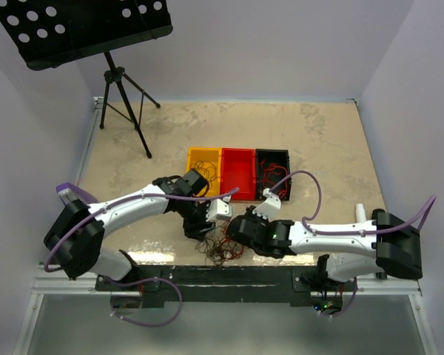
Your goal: Untangle the cables
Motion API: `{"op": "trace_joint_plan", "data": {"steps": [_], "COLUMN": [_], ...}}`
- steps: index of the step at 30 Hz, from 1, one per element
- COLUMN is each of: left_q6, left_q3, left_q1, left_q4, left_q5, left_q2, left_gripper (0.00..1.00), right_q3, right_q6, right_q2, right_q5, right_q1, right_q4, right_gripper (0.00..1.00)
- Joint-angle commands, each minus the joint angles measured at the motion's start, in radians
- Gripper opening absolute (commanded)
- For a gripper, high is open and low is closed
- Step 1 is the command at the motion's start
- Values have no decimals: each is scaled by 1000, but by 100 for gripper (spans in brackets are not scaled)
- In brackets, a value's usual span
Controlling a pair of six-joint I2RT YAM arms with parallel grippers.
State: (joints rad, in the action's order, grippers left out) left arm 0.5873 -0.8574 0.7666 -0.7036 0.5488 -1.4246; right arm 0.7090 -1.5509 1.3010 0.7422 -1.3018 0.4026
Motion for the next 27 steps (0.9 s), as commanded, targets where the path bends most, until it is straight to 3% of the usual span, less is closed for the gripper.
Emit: {"op": "trace_joint_plan", "data": {"steps": [1, 3, 7, 11, 15, 23, 27], "left_q6": [34, 39, 22, -43, -63, -112, -135], "left_q3": [-81, -83, -110, -132, -115, -74, -72], "left_q1": [3, 3, 3, 5, 3, 0, 0], "left_q4": [16, 36, 96, 174, 248, 357, 365], "left_q5": [13, 39, 86, 184, 188, 201, 197], "left_q2": [16, 38, 82, 89, 59, 61, 30], "left_gripper": [51, 54, 71, 76, 79, 79, 68], "right_q3": [73, 84, 57, 11, 23, 179, 239], "right_q6": [-49, -57, -52, -69, -66, 84, 179], "right_q2": [-63, -118, -248, -328, -403, -485, -502], "right_q5": [100, 105, 77, 48, 55, 71, 62], "right_q1": [3, -1, -7, -20, -51, -79, -79], "right_q4": [94, 137, 166, 156, 143, 130, 72], "right_gripper": [0, 0, 0, 0, 0, 0, 0]}}
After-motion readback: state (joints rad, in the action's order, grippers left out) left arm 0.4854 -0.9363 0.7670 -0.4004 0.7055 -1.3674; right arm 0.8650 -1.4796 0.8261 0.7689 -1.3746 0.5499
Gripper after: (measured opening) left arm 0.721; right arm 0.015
